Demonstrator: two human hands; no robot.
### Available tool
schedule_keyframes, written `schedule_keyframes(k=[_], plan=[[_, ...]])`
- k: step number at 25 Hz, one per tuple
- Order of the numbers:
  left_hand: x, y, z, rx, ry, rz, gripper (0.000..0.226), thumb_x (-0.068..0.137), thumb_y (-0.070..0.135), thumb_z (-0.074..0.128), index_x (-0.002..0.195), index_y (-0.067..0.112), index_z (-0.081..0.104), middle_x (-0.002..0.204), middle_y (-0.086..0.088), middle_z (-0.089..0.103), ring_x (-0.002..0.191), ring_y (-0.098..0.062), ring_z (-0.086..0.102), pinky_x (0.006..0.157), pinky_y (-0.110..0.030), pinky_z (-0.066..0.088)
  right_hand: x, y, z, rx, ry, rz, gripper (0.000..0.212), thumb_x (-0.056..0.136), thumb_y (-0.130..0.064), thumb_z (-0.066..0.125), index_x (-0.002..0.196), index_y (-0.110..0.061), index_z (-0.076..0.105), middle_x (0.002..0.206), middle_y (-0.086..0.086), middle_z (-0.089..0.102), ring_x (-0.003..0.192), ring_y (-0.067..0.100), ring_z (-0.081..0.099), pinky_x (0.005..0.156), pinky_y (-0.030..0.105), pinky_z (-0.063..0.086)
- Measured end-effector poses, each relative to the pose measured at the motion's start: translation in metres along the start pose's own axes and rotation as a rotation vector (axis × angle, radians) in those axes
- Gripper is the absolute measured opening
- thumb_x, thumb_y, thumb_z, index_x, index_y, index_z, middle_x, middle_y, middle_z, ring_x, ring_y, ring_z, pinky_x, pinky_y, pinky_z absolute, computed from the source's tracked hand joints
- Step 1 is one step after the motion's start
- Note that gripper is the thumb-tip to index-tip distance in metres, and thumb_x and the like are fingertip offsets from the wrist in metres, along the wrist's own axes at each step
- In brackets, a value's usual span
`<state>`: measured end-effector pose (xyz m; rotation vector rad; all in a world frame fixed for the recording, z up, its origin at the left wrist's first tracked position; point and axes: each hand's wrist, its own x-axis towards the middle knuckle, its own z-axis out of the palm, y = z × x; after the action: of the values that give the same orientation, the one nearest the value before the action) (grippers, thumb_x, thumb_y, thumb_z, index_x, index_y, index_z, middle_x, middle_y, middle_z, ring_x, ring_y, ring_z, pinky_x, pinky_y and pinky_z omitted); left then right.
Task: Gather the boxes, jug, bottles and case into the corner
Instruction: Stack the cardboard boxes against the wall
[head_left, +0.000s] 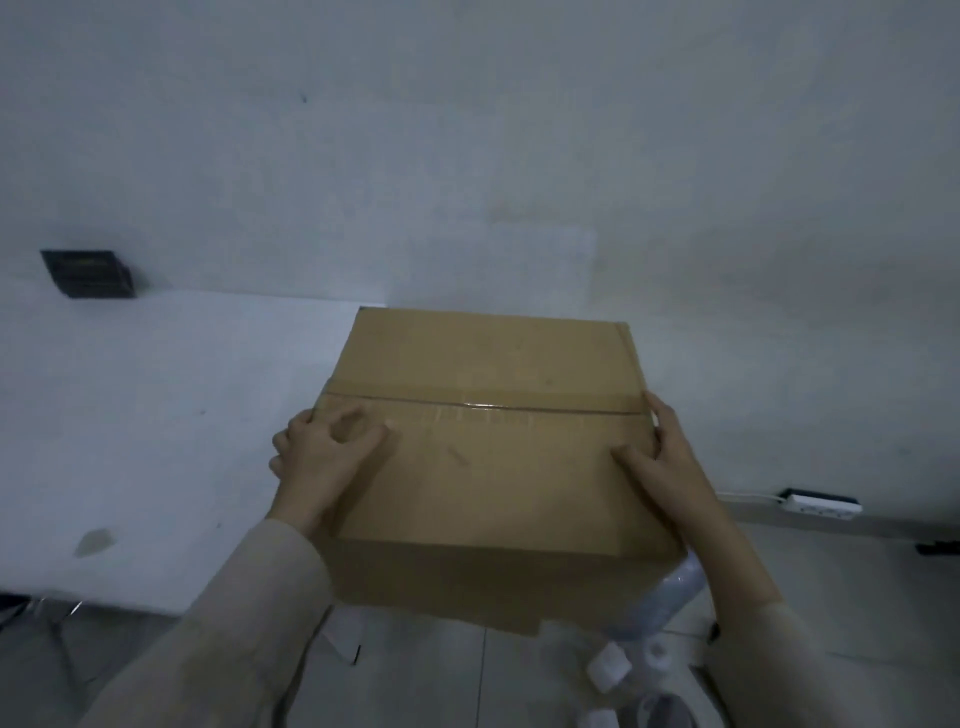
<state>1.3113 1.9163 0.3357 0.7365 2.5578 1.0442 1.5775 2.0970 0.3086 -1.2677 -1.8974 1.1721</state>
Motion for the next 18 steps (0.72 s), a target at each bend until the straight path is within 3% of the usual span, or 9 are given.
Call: schedule_keyframes(k=[2, 6, 8, 10, 12, 14, 18], plan=[[0.042, 0.006, 0.01, 0.105, -0.059, 0.044, 0.055, 0.076, 0.057, 0.061, 0.125, 0.034, 0.052, 0.15, -0.01, 0.025, 0.137, -0.032, 0.017, 0.112, -0.048, 0.016, 0.033, 0.001, 0.017, -0.004, -0.013, -0.009, 0.061, 0.086, -0.016, 0.062, 0.14, -0.025, 0.035, 0.141, 0.005, 0.046, 0.128, 0.024, 0.045, 0.108, 0.038, 0.036], [0.123, 0.017, 0.033, 0.369, -0.124, 0.186, 0.07, 0.078, 0.068, 0.046, 0.138, 0.037, 0.032, 0.157, -0.001, 0.009, 0.143, -0.024, 0.006, 0.112, -0.047, 0.013, 0.103, -0.008, 0.042, -0.052, 0.05, -0.076, 0.041, 0.092, -0.016, 0.054, 0.132, -0.019, 0.05, 0.138, 0.004, 0.05, 0.126, 0.019, 0.045, 0.096, 0.02, 0.031], [0.156, 0.027, 0.047, 0.481, -0.135, 0.281, 0.07, 0.082, 0.066, 0.04, 0.142, 0.032, 0.027, 0.158, 0.0, 0.011, 0.145, -0.02, 0.006, 0.114, -0.044, 0.01, 0.138, -0.011, 0.05, -0.091, 0.069, -0.066, 0.037, 0.095, -0.018, 0.049, 0.131, -0.021, 0.051, 0.139, 0.004, 0.05, 0.128, 0.021, 0.044, 0.093, 0.018, 0.03], [0.18, 0.04, 0.057, 0.437, -0.094, 0.335, 0.061, 0.085, 0.06, 0.042, 0.138, 0.03, 0.037, 0.155, 0.001, 0.025, 0.143, -0.017, 0.017, 0.112, -0.04, 0.012, 0.166, -0.014, 0.054, -0.161, 0.099, -0.074, 0.035, 0.096, -0.02, 0.047, 0.13, -0.021, 0.053, 0.139, 0.006, 0.051, 0.128, 0.024, 0.045, 0.092, 0.018, 0.03], [0.197, 0.052, 0.063, 0.278, 0.006, 0.394, 0.043, 0.088, 0.051, 0.045, 0.123, 0.027, 0.055, 0.139, 0.002, 0.049, 0.13, -0.02, 0.04, 0.105, -0.037, 0.023, 0.19, -0.018, 0.057, -0.268, 0.158, -0.098, 0.032, 0.095, -0.019, 0.047, 0.125, -0.018, 0.057, 0.135, 0.01, 0.054, 0.123, 0.029, 0.05, 0.092, 0.023, 0.034], [0.21, 0.064, 0.067, 0.123, 0.156, 0.401, 0.032, 0.09, 0.041, 0.048, 0.102, 0.019, 0.067, 0.111, -0.008, 0.067, 0.105, -0.029, 0.057, 0.09, -0.034, 0.036, 0.211, -0.025, 0.06, -0.383, 0.241, -0.151, 0.026, 0.094, -0.017, 0.046, 0.114, -0.012, 0.063, 0.129, 0.012, 0.056, 0.113, 0.033, 0.053, 0.089, 0.031, 0.04], [0.23, 0.068, 0.079, -0.009, 0.349, 0.387, 0.038, 0.089, 0.04, 0.044, 0.08, 0.012, 0.069, 0.073, -0.017, 0.067, 0.077, -0.037, 0.059, 0.072, -0.037, 0.046, 0.231, -0.027, 0.064, -0.508, 0.365, -0.3, 0.018, 0.091, -0.017, 0.046, 0.093, -0.008, 0.062, 0.108, 0.011, 0.061, 0.093, 0.032, 0.056, 0.073, 0.035, 0.044]])
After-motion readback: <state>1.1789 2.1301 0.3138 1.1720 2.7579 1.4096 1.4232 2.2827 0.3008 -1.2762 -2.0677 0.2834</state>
